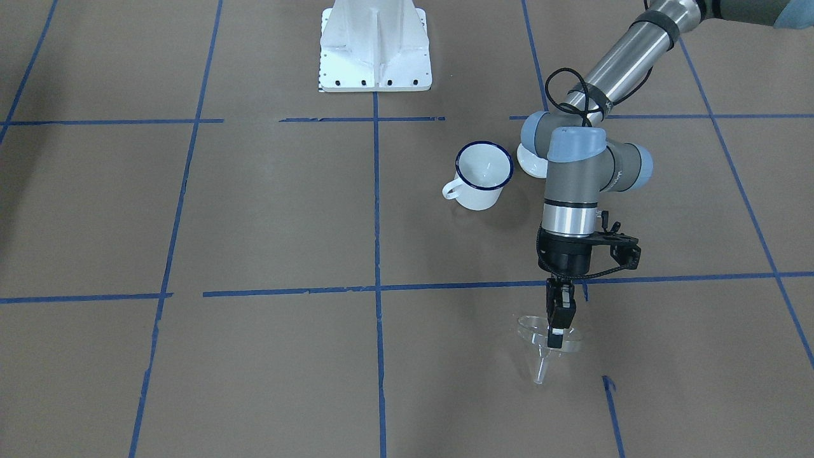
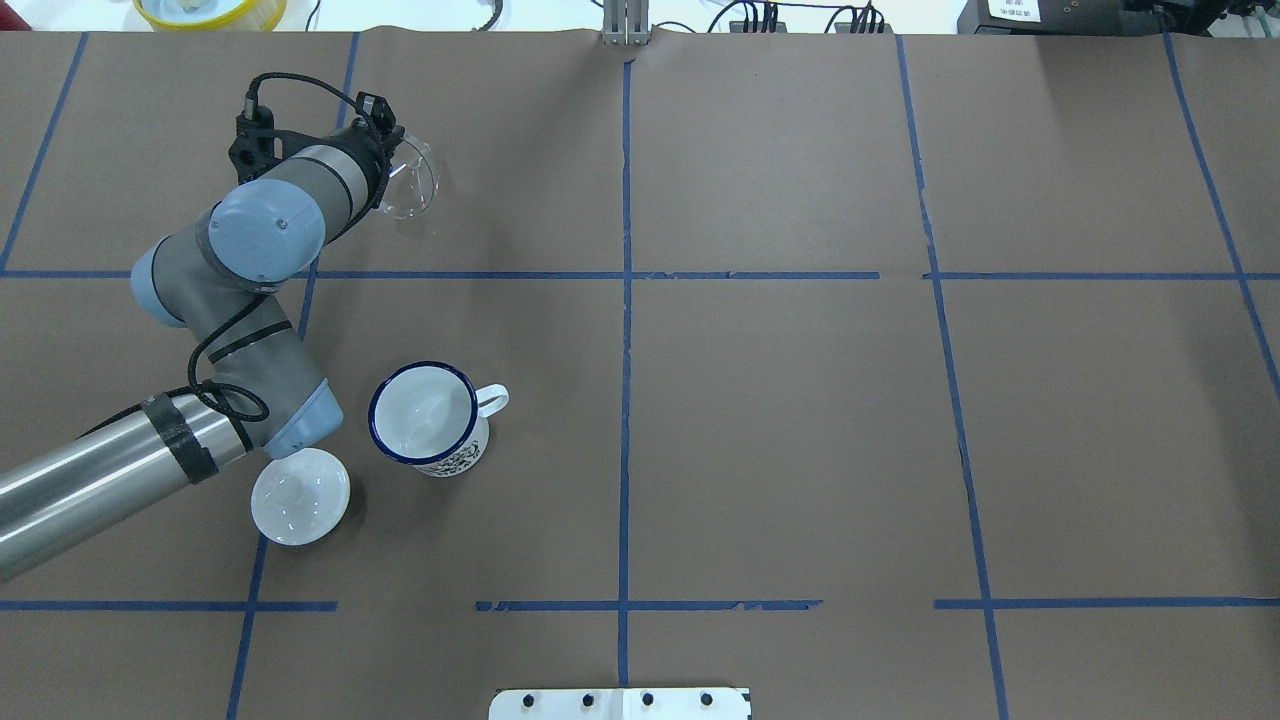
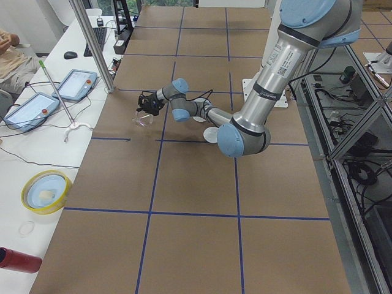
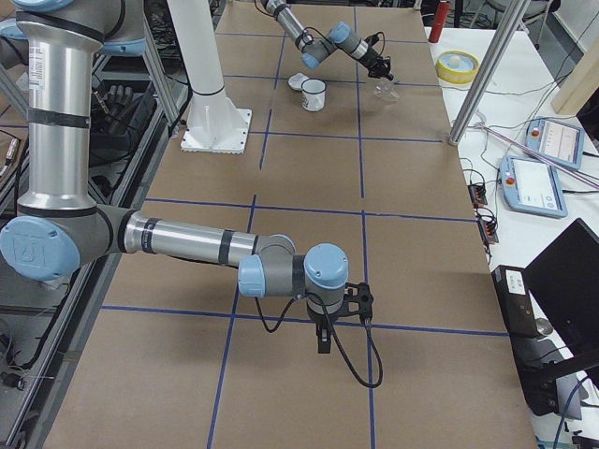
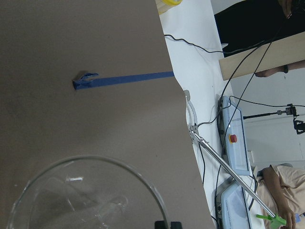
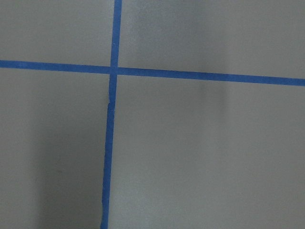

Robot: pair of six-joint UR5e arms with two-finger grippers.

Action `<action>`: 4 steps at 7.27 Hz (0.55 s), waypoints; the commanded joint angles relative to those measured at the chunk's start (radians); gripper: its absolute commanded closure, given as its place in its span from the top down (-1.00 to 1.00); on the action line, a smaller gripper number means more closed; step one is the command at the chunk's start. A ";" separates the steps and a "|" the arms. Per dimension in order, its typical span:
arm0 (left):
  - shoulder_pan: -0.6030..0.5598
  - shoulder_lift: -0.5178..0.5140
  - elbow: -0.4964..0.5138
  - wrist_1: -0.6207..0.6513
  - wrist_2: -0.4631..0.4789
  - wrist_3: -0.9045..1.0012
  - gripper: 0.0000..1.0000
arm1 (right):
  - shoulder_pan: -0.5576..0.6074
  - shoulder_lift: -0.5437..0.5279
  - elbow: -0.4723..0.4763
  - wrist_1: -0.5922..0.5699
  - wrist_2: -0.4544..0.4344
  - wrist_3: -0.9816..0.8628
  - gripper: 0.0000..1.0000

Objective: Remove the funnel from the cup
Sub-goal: 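Set the glass funnel down on the table farther from the robot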

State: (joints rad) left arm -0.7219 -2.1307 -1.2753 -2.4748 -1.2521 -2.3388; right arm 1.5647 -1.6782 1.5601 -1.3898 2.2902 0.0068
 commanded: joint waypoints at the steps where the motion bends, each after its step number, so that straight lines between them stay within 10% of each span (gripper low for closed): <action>1: -0.002 0.000 0.002 -0.003 0.000 0.065 0.74 | 0.000 0.000 0.000 0.000 0.000 -0.001 1.00; 4: -0.019 0.006 -0.108 0.004 -0.068 0.266 1.00 | 0.000 0.000 0.000 0.000 0.000 -0.001 1.00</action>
State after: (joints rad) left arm -0.7305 -2.1279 -1.3192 -2.4772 -1.2748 -2.1619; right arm 1.5647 -1.6782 1.5601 -1.3898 2.2902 0.0062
